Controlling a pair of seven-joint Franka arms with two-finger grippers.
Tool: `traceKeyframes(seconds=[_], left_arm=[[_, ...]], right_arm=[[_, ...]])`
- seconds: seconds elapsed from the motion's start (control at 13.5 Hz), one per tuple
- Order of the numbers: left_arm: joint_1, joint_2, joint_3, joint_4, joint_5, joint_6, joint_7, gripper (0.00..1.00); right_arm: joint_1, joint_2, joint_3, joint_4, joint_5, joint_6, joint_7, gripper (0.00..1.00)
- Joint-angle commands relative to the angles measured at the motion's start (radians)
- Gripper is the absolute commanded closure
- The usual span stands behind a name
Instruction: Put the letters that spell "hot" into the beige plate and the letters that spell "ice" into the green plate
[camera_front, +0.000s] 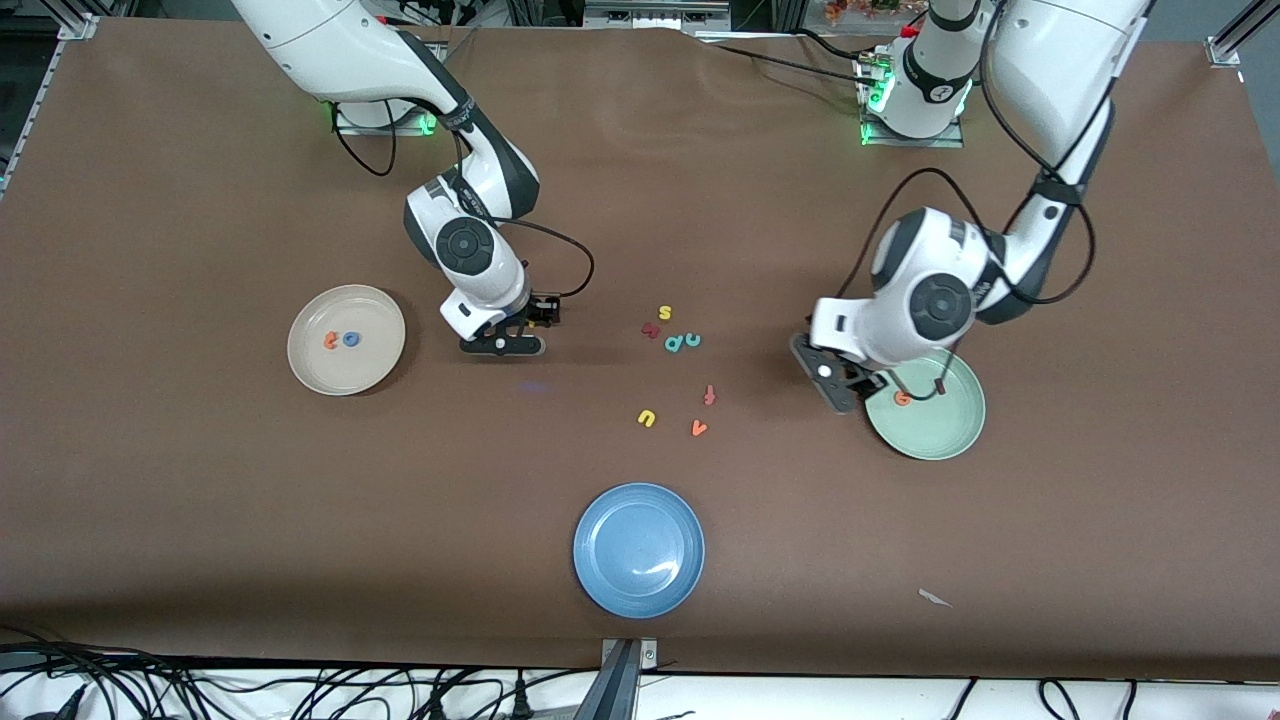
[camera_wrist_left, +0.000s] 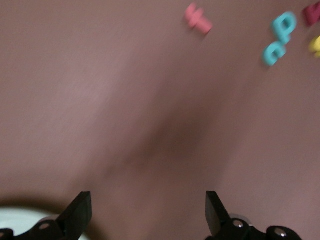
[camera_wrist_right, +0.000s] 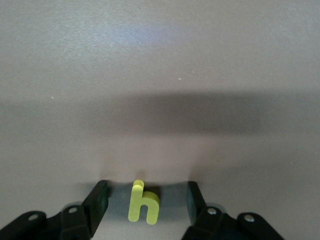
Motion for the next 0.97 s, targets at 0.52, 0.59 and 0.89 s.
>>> traceKeyframes(seconds=[0.52,0.59,0.89], left_arm=[[-0.170,0.164,-0.063,0.028,0.124,0.206,-0.017,0.00],[-0.177,0.161,-0.063,0.028,0.129,0.219,-0.020,0.00],[-0.190,0.162,-0.063,0.031,0.126,0.222,-0.020,0.00]], right_arm=[[0.004,-0.038,0.007,-0.019,0.003,-0.071,0.088,0.46],[0.004,-0.038,0.007,-0.019,0.003,-0.068,0.088,0.46],[0.006,-0.032,0.009,-0.016,0.003,-0.060,0.088,0.66]])
